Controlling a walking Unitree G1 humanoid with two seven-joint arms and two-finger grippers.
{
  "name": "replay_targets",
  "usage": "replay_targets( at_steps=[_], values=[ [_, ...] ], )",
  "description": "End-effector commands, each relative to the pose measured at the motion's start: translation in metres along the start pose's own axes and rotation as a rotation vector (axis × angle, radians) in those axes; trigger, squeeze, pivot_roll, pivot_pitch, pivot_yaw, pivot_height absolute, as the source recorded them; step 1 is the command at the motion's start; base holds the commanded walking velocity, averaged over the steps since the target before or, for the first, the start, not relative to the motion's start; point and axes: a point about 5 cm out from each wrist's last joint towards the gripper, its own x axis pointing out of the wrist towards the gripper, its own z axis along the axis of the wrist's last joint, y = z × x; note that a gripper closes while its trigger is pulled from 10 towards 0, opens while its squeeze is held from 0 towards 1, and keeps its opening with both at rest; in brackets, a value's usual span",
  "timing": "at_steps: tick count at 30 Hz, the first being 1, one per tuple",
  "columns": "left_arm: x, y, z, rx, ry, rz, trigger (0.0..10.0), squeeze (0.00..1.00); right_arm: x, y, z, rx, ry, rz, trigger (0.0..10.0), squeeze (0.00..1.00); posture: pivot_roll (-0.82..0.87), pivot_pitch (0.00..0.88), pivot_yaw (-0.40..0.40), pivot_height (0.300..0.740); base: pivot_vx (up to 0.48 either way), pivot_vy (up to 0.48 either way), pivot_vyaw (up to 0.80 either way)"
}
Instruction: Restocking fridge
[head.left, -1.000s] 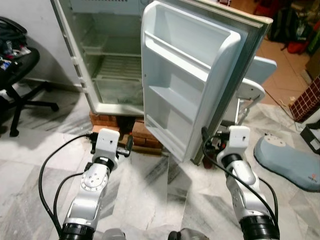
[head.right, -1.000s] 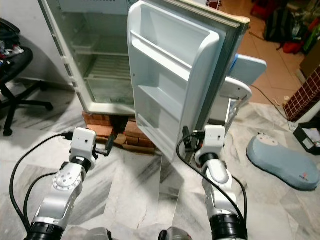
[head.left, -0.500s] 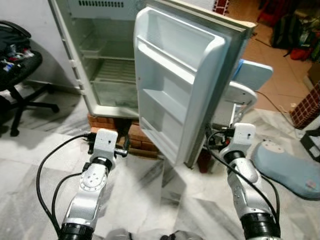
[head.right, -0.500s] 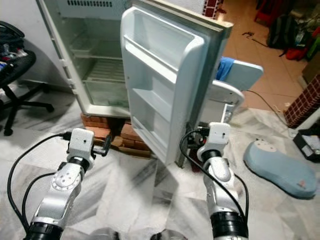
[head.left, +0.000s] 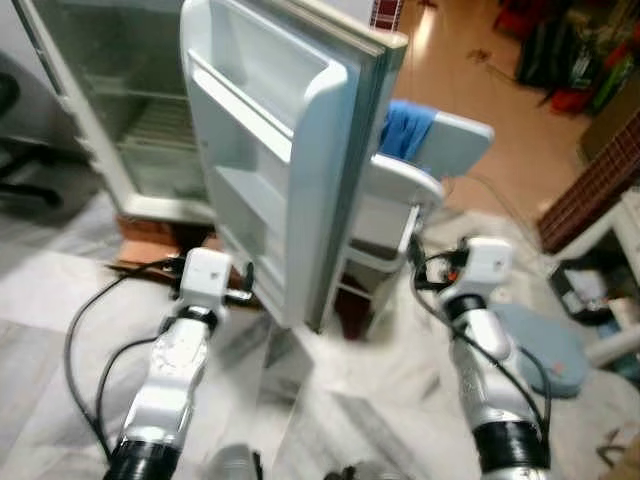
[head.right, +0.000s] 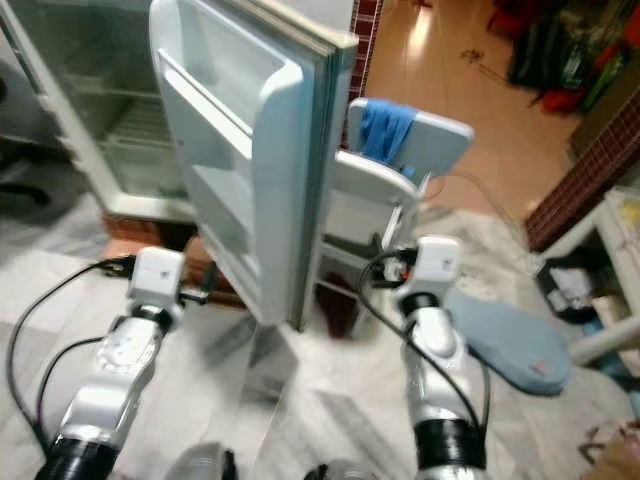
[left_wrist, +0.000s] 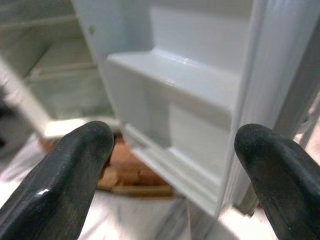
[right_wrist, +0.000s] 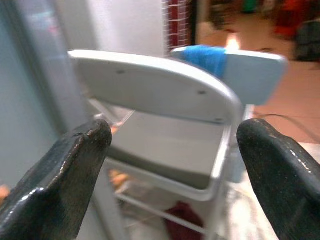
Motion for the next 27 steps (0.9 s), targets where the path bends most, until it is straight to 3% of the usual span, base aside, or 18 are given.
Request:
replay_targets(
  at_steps=[1,6,11,18,27],
  values=[
    [-0.003,0.001,-0.006,-0.019,0.019,0.018,10.0,0.0,0.0,-0.001,0.003,-0.014,-0.013,0.007,10.0,0.0,0.05,0.054,-0.034,0.74,0.0,-0.251,0.79],
    [-0.006,0.004,-0.01,-0.034,0.023,0.039,10.0,0.0,-0.001,-0.005,-0.004,-0.011,0.015,-0.023,10.0,0.0,0.07,0.056,-0.052,0.74,0.0,0.0,0.8],
    [-0.005,0.012,-0.009,-0.036,0.021,0.072,10.0,0.0,0.008,0.002,0.0,-0.013,0.008,-0.017,10.0,0.0,0.09,0.065,-0.048,0.74,0.0,0.0,0.76],
    [-0.008,0.014,-0.003,-0.036,-0.02,0.075,10.0,0.0,0.025,0.002,0.012,0.001,-0.02,-0.033,10.0,0.0,0.1,0.061,-0.044,0.74,0.0,0.0,0.0],
    [-0.014,0.009,-0.005,-0.058,-0.026,0.04,10.0,0.0,0.017,-0.005,0.009,-0.016,-0.027,-0.068,10.0,0.0,0.09,0.056,-0.04,0.74,0.24,0.0,0.0]
  ],
)
